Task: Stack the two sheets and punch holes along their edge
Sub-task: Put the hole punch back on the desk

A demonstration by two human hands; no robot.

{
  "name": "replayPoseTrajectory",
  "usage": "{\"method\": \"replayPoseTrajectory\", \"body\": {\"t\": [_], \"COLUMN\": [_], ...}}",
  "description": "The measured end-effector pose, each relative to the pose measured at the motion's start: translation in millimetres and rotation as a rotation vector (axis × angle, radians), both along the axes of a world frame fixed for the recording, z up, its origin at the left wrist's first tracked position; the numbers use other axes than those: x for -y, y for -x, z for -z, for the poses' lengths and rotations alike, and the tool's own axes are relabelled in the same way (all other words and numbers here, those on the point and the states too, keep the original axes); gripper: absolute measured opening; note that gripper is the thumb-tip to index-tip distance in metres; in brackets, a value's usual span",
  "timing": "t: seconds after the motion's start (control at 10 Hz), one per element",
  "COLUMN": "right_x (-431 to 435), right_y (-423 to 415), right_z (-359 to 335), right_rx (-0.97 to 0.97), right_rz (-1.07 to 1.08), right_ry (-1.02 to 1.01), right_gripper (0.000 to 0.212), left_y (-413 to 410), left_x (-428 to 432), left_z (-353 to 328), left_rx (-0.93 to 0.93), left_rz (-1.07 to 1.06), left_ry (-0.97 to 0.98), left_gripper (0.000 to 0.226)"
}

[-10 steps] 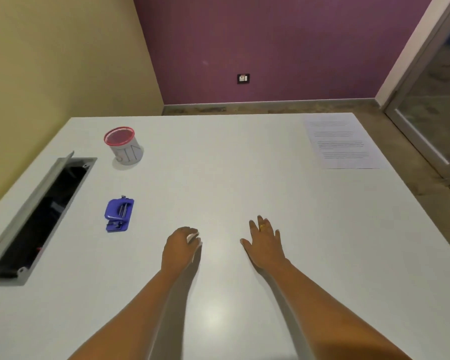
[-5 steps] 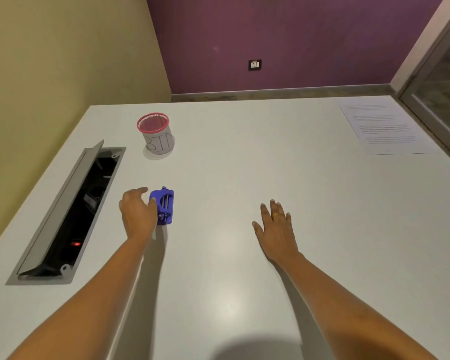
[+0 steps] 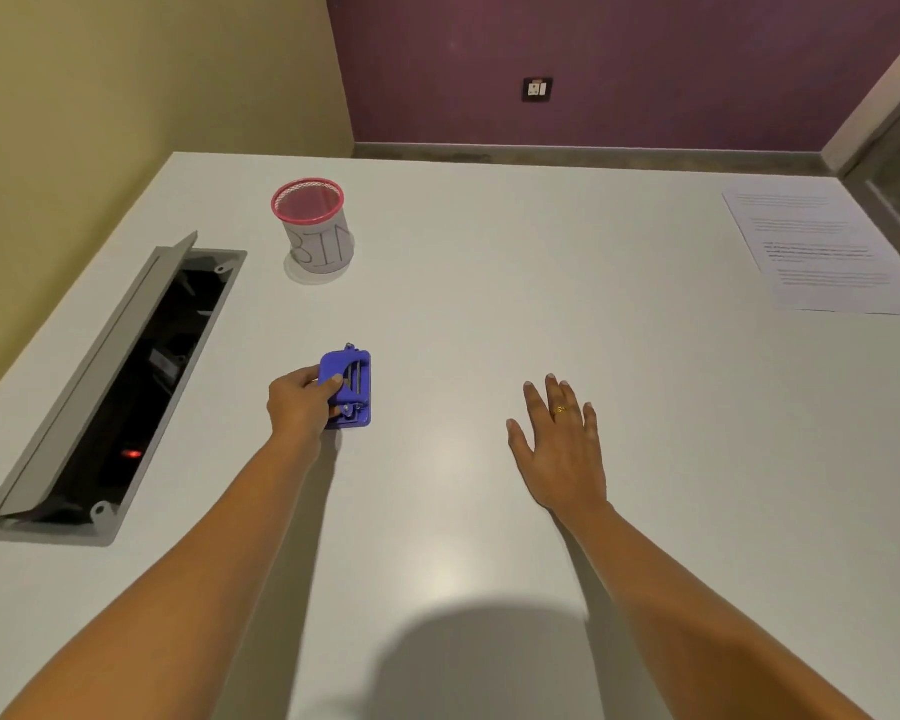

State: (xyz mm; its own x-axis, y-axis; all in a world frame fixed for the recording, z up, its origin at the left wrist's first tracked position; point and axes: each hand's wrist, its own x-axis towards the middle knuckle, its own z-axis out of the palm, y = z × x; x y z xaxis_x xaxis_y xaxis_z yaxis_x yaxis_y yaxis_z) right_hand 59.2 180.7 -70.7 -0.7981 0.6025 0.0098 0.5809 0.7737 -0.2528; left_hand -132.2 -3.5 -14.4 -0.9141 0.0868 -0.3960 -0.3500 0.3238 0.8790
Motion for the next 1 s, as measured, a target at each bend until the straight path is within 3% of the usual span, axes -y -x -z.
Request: {"method": "replayPoseTrajectory", "body": {"t": [0.1, 0.3, 0.7, 0.9, 1.0], "right_x": [0, 1, 1, 1, 1], "right_y": [0, 0, 0, 2, 1], "right_z": [0, -2, -2, -1, -2], "right_rx": [0.0, -0.017, -0.017, -0.027, -0.038], "right_rz": [0.007, 0.009, 0.018, 0.019, 0.019], "right_ry": [-0.006, 0.007, 0.006, 0.012, 0.01], "right_gripper": [0.057, 0.057, 0.056, 0.056, 0.056], "left_y": [-7, -17, -13, 12, 22], "left_x": [-13, -30, -26, -2, 10], "left_z": [-2, -1, -7, -18, -20], "left_rx": [0.02, 0.005, -0.007, 0.165, 0.181], "left_rz": [0.062, 0.229, 0.208, -0.01, -0.076], "left_ry": [-0.073, -0.013, -0.001, -0.231, -0.249], "left_gripper": [0.024, 0.028, 0.03, 0.029, 0.029]}}
